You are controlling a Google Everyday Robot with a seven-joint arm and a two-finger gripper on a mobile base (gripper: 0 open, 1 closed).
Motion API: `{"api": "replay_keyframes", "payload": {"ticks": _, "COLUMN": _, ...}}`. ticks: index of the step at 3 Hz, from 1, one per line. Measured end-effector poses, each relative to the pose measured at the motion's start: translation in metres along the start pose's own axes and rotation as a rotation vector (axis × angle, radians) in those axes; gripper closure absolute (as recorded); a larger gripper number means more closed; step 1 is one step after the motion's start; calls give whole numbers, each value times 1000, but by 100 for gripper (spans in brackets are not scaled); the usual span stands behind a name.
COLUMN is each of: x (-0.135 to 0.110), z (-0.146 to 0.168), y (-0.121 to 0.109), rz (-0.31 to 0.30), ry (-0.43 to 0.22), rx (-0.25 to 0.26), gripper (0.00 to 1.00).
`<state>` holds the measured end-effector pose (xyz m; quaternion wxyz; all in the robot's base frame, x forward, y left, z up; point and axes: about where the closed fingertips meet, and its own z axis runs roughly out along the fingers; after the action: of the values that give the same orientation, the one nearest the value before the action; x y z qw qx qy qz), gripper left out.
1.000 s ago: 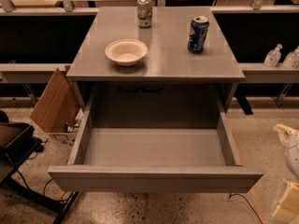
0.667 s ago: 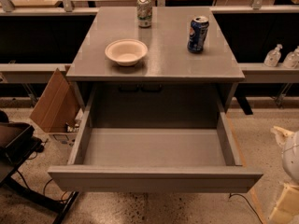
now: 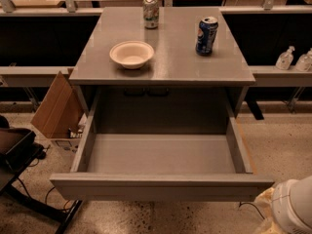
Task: Close top drawer
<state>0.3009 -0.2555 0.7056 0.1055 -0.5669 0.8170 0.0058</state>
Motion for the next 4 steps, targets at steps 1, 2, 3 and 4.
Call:
{"api": "replay_keyframes", "payload": {"ticks": 1, "x": -9, "z": 49, "y": 13, "rz": -33, "ry": -50, "rx": -54, "gripper": 72}}
{"api": "replay_keyframes", "payload": {"ticks": 2, "x": -34, "z": 91, "y": 7, "rz": -69, "ry": -114, "rx": -75, "gripper": 95}}
{"api": "replay_keyframes", "payload": {"ticks": 3, "x": -67, "z": 127, "y": -11, "rz": -110, "ry": -159, "rx": -70, "gripper": 100}}
{"api": "replay_keyframes", "payload": {"ticks": 4, "x": -82, "z": 141, "y": -24, "rz": -121, "ry": -175, "rx": -61, "gripper": 100}}
